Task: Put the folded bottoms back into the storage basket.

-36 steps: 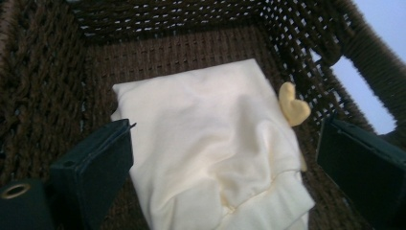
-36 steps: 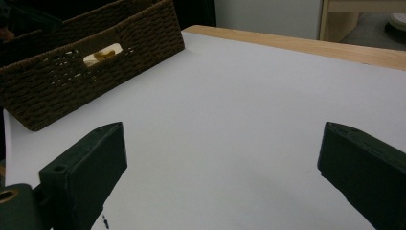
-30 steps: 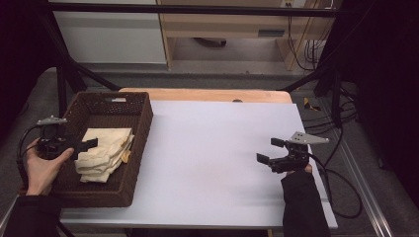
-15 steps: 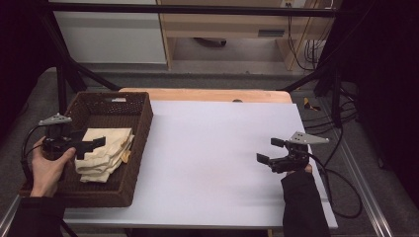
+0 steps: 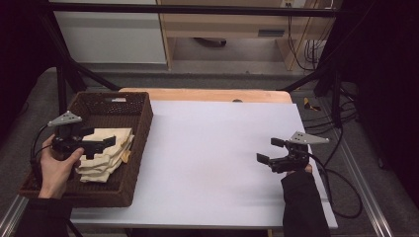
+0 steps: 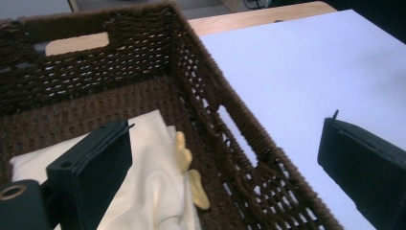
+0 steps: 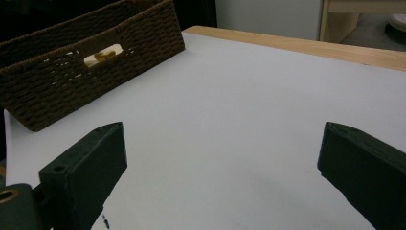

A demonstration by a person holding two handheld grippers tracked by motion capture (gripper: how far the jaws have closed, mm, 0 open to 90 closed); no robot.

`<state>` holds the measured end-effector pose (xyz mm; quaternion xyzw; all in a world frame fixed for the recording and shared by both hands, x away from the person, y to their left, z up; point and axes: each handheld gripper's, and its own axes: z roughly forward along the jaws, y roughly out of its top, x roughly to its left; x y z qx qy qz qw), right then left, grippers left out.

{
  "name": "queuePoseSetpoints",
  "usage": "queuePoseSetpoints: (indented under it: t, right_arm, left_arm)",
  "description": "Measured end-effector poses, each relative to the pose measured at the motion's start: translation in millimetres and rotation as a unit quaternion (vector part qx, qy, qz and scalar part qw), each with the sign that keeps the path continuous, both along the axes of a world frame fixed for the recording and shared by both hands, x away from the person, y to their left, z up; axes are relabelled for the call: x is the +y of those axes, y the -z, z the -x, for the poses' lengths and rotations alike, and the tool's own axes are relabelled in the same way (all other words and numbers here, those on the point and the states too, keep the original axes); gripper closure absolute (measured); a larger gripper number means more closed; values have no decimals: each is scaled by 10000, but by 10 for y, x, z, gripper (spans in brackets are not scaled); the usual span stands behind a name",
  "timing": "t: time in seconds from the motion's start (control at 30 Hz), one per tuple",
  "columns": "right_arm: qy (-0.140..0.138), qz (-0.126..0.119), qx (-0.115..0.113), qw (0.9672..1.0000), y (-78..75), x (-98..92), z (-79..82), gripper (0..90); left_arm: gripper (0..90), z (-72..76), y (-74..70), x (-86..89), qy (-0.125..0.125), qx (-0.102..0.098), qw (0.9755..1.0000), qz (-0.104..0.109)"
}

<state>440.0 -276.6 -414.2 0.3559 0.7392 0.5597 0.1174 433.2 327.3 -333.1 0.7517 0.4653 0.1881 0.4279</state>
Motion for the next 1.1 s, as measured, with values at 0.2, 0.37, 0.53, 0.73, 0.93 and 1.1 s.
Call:
queuePoseSetpoints:
  t: [0.2, 0.37, 0.53, 0.73, 0.93, 1.1]
  right_arm:
    - [-4, -1, -1, 10000, 0, 0, 1, 33]
    - [-7, 1, -3, 10000, 0, 0, 1, 33]
    - [-8, -2, -3, 10000, -1, 0, 1, 33]
    - [-9, -2, -3, 10000, -1, 0, 0, 33]
    - [-21, 6, 7, 10000, 2, 3, -1, 33]
    - [-25, 3, 0, 10000, 1, 2, 0, 33]
  left_arm:
    - [45, 28, -9, -185, 189, -115, 9997, -40]
    - [45, 46, 16, -331, 358, -150, 9992, -48]
    - [45, 62, 61, -475, 487, -196, 9986, -48]
    - [45, 78, 141, -615, 605, -238, 9979, -22]
    - [45, 66, 274, -710, 727, -208, 9971, 31]
    - [45, 55, 359, -755, 776, -197, 9968, -26]
